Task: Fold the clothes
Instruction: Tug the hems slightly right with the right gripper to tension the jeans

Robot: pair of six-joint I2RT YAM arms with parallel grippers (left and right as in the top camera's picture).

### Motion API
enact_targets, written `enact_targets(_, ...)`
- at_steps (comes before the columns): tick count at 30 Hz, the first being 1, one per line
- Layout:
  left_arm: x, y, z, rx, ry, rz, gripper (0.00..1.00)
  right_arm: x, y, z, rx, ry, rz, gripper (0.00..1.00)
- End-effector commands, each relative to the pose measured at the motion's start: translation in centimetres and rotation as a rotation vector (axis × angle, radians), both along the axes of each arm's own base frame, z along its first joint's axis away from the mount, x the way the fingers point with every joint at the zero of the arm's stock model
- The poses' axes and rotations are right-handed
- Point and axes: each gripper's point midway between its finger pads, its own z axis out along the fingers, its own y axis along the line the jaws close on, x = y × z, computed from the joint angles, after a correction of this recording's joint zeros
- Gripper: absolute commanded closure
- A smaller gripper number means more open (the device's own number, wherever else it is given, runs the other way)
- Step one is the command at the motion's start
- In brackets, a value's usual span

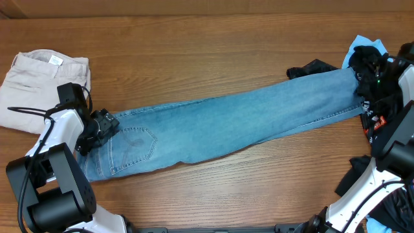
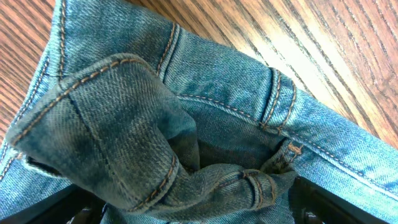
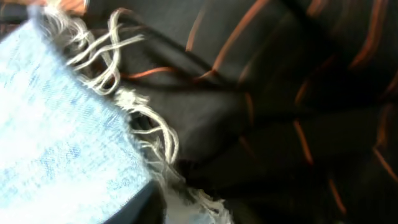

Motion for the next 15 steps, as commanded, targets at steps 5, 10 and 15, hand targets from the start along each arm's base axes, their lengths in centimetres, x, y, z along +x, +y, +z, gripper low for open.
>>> enact_targets(5, -0.4, -0.4, -0.9, -0.037, 0.028, -0.002, 0.05, -0.3, 0.5, -1.2, 0.034, 0.021, -0.008, 0.95)
enact_targets(10, -0.4, -0.4, -0.9, -0.037, 0.028, -0.002, 0.05, -1.1, 0.2, -0.1, 0.021, 0.053, -0.015, 0.96)
enact_targets(15, -0.4, -0.4, -0.9, -0.037, 0.028, -0.002, 0.05, -1.9, -1.0, 1.7, -0.052, 0.081, -0.098, 0.96)
